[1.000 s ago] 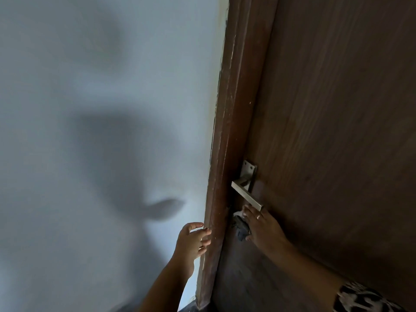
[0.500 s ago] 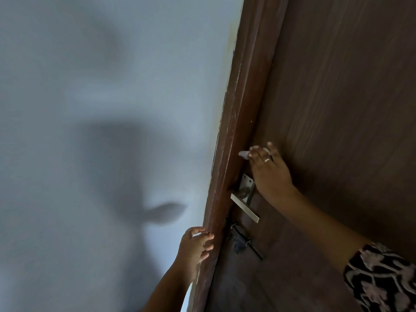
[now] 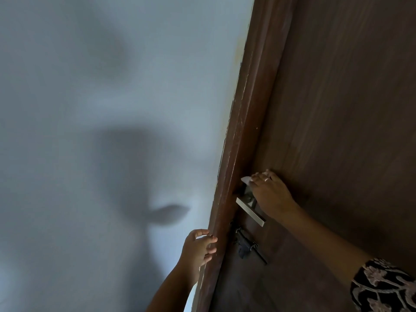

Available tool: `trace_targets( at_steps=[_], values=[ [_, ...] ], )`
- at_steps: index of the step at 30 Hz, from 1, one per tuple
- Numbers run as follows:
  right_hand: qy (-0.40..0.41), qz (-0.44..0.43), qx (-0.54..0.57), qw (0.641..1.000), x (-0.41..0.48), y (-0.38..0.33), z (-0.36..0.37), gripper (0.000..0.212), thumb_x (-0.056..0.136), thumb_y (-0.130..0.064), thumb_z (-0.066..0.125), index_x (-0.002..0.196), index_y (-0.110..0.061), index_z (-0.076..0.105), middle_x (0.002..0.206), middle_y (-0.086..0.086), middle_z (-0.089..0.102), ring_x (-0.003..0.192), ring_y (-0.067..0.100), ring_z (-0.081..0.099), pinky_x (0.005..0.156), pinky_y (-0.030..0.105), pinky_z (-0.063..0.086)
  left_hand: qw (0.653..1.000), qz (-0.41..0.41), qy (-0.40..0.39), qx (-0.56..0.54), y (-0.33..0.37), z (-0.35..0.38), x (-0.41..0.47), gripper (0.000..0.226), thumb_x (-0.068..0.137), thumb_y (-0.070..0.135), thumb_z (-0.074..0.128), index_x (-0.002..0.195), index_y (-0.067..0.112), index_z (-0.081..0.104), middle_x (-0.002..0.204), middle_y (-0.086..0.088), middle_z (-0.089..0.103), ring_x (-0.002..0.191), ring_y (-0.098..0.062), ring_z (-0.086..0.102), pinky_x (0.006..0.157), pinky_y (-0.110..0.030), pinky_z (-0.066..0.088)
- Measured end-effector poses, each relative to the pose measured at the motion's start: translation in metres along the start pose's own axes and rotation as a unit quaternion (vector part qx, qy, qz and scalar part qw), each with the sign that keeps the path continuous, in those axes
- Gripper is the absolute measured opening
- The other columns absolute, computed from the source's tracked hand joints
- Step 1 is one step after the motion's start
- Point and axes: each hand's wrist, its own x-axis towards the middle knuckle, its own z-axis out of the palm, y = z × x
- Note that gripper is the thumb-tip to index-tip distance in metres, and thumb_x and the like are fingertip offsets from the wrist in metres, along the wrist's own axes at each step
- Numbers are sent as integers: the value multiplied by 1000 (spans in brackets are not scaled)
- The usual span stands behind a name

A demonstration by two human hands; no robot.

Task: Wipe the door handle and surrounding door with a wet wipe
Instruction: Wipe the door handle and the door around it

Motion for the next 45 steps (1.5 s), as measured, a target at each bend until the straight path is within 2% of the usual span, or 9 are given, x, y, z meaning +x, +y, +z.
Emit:
trace_targets(
  at_steps=[2, 6, 11, 15, 20, 26, 33, 39, 45],
  values=[
    [-27, -54, 18, 998, -3, -3, 7, 55, 95, -27, 43, 145, -13, 28, 152, 8, 33, 140, 25, 26, 115, 47, 13, 1000, -3, 5, -4, 0, 0, 1, 33, 87, 3, 65, 118, 7, 55, 110, -16, 62, 80, -20, 62, 63, -22, 50],
    [-60, -118, -26, 991, -1, -3, 14, 57, 99, -29, 32, 150, -14, 12, 156, 4, 24, 144, 19, 15, 115, 51, -2, 1000, -11, 2, -7, -1, 7, 0, 33, 87, 3, 65, 118, 7, 56, 112, -16, 63, 85, -23, 63, 70, -26, 51],
    [-55, -92, -56, 993, 11, -7, 8, 52, 99, -34, 34, 148, -18, 24, 153, 3, 31, 144, 23, 18, 114, 52, -6, 1000, -8, 0, -3, 0, 15, -1, 30, 87, 5, 65, 116, 9, 57, 100, -11, 63, 87, -24, 63, 68, -24, 50],
    [-16, 0, 2, 1000, 13, -3, 0, 56, 92, -39, 50, 142, -18, 35, 147, 5, 42, 140, 24, 26, 115, 50, 2, 1000, -3, 1, 0, -1, 8, -3, 28, 86, 7, 67, 113, 12, 58, 104, -11, 65, 88, -23, 65, 65, -23, 51],
    [8, 50, 22, 998, 14, -3, 2, 58, 92, -41, 47, 142, -13, 37, 148, 7, 40, 140, 24, 26, 115, 49, 6, 1000, -3, 23, -6, -8, -10, -4, 25, 89, 7, 64, 113, 11, 57, 111, -12, 64, 88, -23, 65, 81, -30, 50],
    [-39, -46, -94, 994, 20, -25, 4, 34, 97, -24, 39, 123, -11, 55, 127, 11, 57, 122, 30, 45, 110, 45, 24, 1000, -3, 14, -1, -9, -8, -11, 26, 89, 8, 65, 112, 12, 56, 112, -12, 62, 87, -22, 65, 83, -32, 50],
    [-64, -130, -86, 986, 45, -22, 10, 38, 94, -15, 47, 131, -13, 39, 117, 9, 64, 118, 30, 50, 108, 43, 25, 1000, -1, 22, -3, -8, -11, -11, 24, 89, 7, 65, 111, 12, 57, 113, -12, 63, 95, -27, 64, 85, -33, 50],
    [-126, -143, -95, 977, 50, -21, 10, 39, 98, -21, 39, 136, -21, 43, 136, 4, 54, 137, 27, 31, 113, 55, 5, 1000, -7, 16, 12, -13, 7, -9, 22, 88, 8, 66, 108, 13, 58, 99, -9, 65, 87, -23, 65, 77, -29, 52],
    [-95, -117, -137, 979, 44, -21, 2, 30, 96, -26, 44, 124, -18, 54, 126, 5, 60, 129, 27, 42, 114, 56, 4, 1000, -18, -4, 17, -13, 25, -10, 21, 90, 7, 62, 110, 12, 58, 111, -15, 66, 97, -27, 64, 71, -25, 50]
  ],
)
